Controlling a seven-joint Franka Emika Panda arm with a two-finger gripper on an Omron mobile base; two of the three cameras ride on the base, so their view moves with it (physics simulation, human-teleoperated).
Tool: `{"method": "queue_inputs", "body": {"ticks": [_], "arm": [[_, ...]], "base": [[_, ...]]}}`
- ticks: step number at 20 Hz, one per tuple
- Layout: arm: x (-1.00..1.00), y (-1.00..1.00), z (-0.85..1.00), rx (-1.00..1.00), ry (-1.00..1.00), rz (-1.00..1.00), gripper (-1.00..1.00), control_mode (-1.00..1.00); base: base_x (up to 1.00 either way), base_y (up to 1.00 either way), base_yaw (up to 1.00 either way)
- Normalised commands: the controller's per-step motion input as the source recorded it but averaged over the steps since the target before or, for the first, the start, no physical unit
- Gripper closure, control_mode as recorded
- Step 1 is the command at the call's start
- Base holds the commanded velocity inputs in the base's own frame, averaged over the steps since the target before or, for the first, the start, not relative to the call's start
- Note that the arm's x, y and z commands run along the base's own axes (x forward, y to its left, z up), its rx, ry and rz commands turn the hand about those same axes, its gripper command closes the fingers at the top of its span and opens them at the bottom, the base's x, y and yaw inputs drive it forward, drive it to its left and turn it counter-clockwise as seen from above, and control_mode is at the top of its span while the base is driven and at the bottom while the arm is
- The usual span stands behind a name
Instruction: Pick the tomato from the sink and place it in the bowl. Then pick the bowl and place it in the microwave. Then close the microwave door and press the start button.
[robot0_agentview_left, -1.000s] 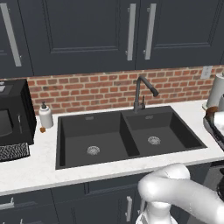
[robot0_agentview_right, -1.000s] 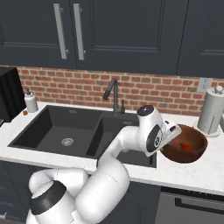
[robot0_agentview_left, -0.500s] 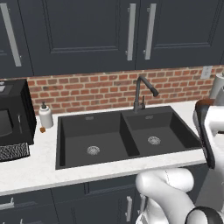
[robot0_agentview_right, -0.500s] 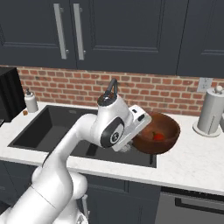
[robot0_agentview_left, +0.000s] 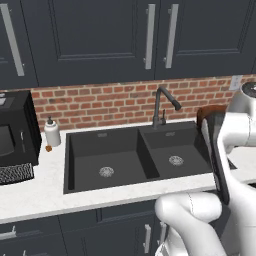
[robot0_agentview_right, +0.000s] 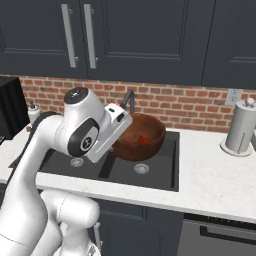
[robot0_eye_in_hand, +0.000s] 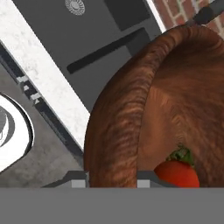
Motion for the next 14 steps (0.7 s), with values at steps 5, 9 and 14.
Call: {"method": "queue_inputs", "body": {"ticks": [5,9,14], "arm": [[0.0,1.0,0.0,0.0,0.01,0.23,1.0,-1.0],[0.0,0.89,0.0,0.0,0.0,0.26,1.0,-1.0],[-0.12,0.79,0.0,-0.02,0.0,0.18,1.0,-1.0]], "base": [[0.0,0.0,0.0],[0.0,0.0,0.0],[0.0,0.0,0.0]]}}
